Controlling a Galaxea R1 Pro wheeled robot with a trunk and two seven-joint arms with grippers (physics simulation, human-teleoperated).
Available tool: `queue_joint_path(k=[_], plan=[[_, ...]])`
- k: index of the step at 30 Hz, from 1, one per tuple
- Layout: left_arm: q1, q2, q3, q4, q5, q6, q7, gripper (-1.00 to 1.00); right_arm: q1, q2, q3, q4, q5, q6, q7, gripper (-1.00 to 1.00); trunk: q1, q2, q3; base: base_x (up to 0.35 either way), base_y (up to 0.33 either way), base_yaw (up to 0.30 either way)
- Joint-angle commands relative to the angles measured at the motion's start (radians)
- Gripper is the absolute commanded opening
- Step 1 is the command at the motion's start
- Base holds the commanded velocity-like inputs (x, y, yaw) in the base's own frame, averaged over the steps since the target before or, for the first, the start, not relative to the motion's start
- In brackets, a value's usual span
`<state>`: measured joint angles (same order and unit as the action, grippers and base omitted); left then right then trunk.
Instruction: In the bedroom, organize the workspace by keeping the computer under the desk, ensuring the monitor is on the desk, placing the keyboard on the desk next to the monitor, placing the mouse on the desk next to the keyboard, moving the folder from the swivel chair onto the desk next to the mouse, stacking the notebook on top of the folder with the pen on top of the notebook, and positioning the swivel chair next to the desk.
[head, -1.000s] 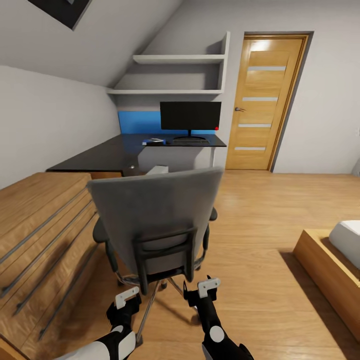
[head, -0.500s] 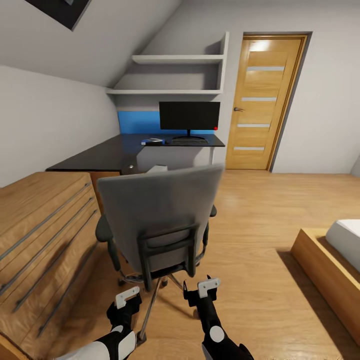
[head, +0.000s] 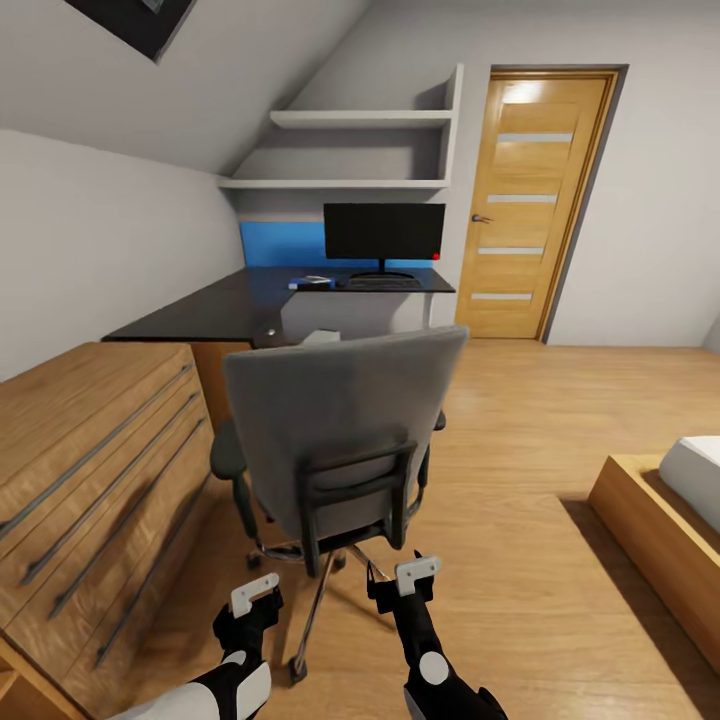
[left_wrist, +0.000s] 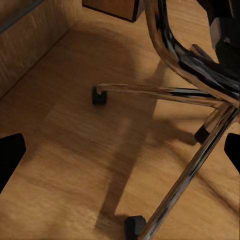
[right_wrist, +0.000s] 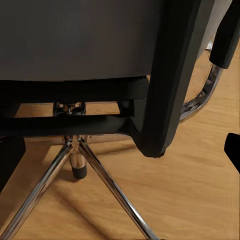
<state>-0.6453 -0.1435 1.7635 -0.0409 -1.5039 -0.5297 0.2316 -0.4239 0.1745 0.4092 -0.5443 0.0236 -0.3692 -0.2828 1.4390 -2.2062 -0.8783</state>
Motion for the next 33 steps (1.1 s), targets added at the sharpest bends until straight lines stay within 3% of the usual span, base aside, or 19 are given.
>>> queue_joint_path(k=[1, 21, 33], plan=[[-0.001, -0.001, 0.004, -0.002, -0.011, -0.001, 0.006, 1.0, -0.001, 0.0, 0.003, 0.001, 0.002, -0.002, -0.008, 1.0, 0.0, 0.0, -0.001, 0.259, 0.039, 0.0], [-0.001, -0.001, 0.004, -0.002, -0.01, -0.001, 0.006, 1.0, -0.001, 0.0, 0.004, 0.001, 0.002, -0.002, -0.008, 1.0, 0.0, 0.0, -0.001, 0.081, 0.005, 0.0], [-0.001, -0.001, 0.003, -0.001, -0.012, -0.002, 0.006, 1.0, -0.001, 0.0, 0.005, 0.001, 0.002, -0.002, -0.007, 1.0, 0.0, 0.0, -0.001, 0.28, 0.0, 0.0]])
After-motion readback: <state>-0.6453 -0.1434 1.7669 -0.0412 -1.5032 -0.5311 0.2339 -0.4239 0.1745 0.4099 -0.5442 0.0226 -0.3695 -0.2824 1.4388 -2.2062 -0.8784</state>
